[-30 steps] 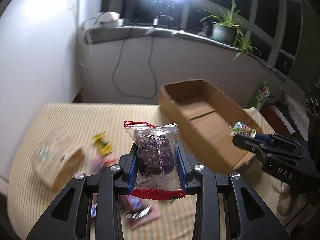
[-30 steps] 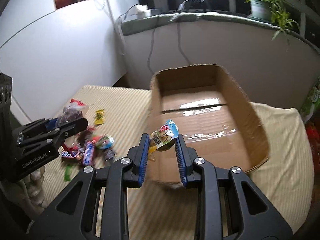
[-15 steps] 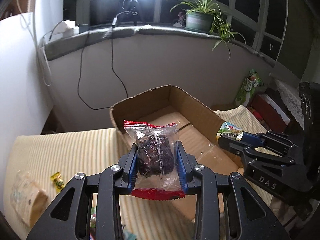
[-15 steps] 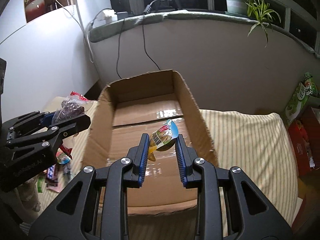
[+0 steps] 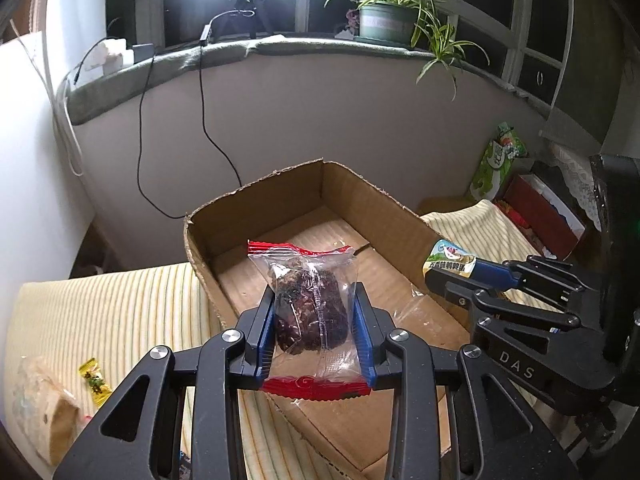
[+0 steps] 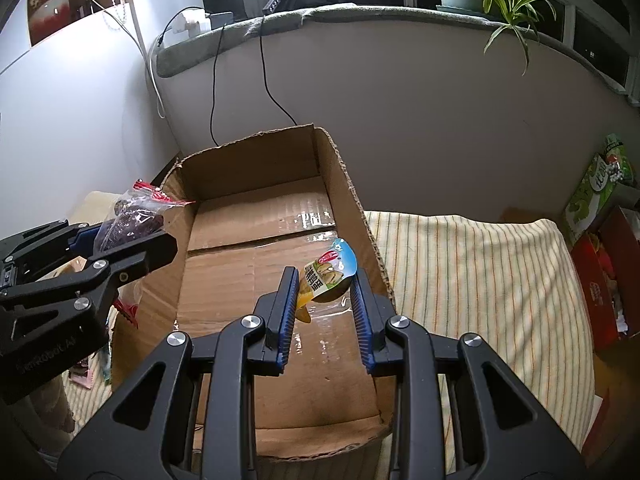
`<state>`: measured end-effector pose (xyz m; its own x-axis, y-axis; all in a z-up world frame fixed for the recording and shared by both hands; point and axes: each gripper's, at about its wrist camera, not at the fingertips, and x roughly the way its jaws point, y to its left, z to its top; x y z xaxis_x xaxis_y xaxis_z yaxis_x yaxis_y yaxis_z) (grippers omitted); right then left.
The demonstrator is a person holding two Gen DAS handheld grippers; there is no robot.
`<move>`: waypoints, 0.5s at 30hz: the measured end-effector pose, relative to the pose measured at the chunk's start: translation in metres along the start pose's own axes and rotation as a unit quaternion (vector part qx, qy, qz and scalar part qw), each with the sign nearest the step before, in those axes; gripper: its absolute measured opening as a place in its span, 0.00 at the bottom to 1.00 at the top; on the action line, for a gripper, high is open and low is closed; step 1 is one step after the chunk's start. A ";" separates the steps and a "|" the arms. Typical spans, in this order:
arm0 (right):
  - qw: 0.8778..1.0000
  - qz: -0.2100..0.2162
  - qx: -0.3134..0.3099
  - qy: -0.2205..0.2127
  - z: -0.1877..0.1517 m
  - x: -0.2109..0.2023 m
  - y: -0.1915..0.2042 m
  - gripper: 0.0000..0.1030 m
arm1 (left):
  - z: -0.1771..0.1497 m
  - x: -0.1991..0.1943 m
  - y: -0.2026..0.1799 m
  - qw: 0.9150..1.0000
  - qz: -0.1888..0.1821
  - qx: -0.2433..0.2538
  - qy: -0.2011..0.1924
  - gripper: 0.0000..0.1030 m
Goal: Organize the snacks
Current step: 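Carry both snacks over the cardboard box and open both tools to drop them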
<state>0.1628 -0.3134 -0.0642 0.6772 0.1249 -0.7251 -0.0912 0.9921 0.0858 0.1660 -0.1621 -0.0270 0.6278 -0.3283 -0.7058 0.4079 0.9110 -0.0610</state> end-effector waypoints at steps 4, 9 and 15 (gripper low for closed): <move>1.000 -0.007 -0.003 -0.002 0.001 0.001 0.001 0.30 | 0.000 0.002 -0.001 1.000 0.001 0.003 0.002 0.33; 1.000 -0.008 -0.006 -0.008 0.000 -0.004 0.003 0.52 | 0.000 0.000 -0.003 1.000 0.006 0.011 -0.003 0.47; 1.000 -0.020 -0.007 -0.016 -0.002 -0.014 0.006 0.59 | -0.002 -0.012 0.004 1.000 0.009 0.003 -0.014 0.47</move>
<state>0.1513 -0.3094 -0.0547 0.7029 0.0851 -0.7062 -0.0728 0.9962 0.0477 0.1588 -0.1543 -0.0198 0.6527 -0.3191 -0.6871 0.4001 0.9154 -0.0450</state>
